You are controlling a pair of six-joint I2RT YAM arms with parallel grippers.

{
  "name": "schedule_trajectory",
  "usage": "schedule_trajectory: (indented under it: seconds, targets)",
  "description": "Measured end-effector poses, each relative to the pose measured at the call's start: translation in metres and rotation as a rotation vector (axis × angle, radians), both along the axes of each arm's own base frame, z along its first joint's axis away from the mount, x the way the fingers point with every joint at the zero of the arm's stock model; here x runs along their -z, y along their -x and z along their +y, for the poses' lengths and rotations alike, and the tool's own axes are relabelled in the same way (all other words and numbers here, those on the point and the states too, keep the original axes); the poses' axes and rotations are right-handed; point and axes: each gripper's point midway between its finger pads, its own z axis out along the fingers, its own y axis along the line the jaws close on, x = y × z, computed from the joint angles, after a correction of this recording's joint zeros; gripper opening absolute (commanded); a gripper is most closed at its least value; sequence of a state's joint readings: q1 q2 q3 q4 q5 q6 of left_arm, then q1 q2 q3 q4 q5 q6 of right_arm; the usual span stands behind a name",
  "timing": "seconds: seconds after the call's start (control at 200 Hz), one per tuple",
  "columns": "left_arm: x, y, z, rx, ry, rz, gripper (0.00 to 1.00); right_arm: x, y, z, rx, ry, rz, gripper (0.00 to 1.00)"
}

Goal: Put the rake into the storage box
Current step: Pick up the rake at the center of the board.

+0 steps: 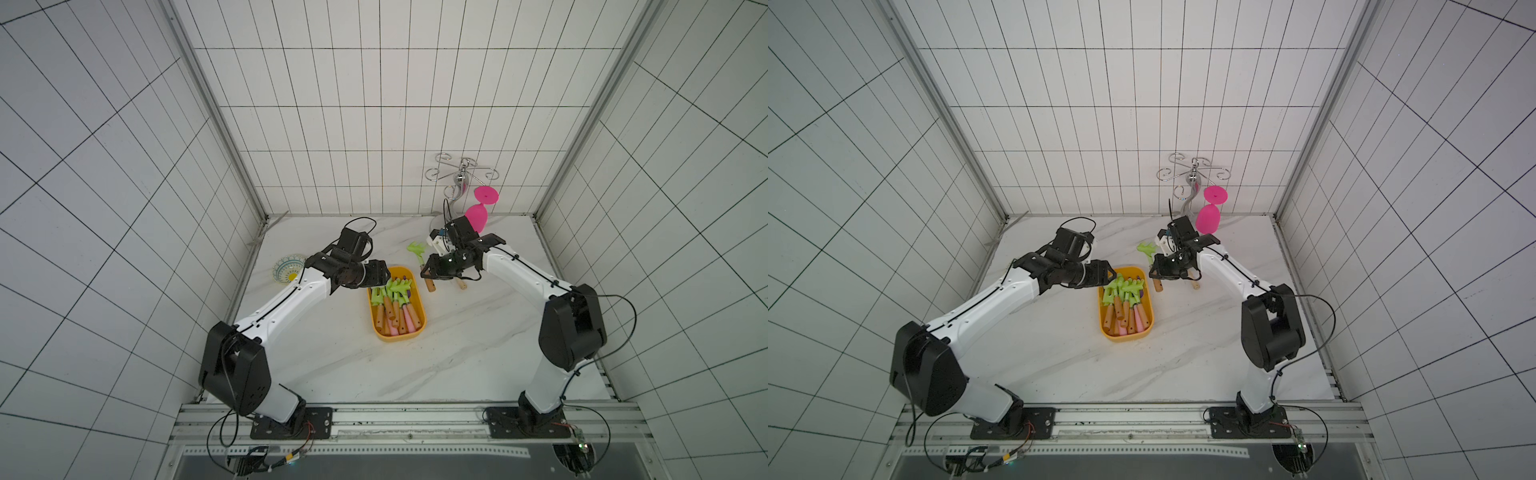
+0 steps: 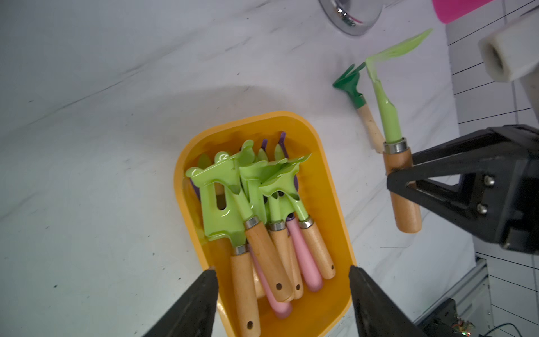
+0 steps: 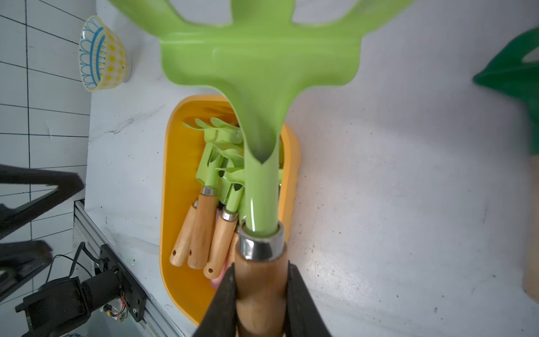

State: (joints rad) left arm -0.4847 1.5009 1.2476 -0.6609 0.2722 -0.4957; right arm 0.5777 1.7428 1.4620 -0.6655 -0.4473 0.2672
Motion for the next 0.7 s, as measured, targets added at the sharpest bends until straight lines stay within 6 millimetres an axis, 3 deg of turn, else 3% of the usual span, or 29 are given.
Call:
schedule_trajectory:
  seconds: [0.125, 0.385, 0.7]
  targets:
    - [-0.018, -0.005, -0.021, 0.036, 0.098, -0.048, 0.74, -0.019, 0.018, 0.014, -0.054, 0.012, -0.08, 0.18]
    - [-0.046, -0.009, -0.052, 0.09, 0.206, -0.148, 0.73, -0.018, 0.037, 0.026, -0.099, 0.055, -0.109, 0.18]
    - [-0.03, -0.007, -0.058, 0.079, 0.225, -0.12, 0.69, -0.027, 0.045, 0.03, -0.088, 0.059, -0.132, 0.18]
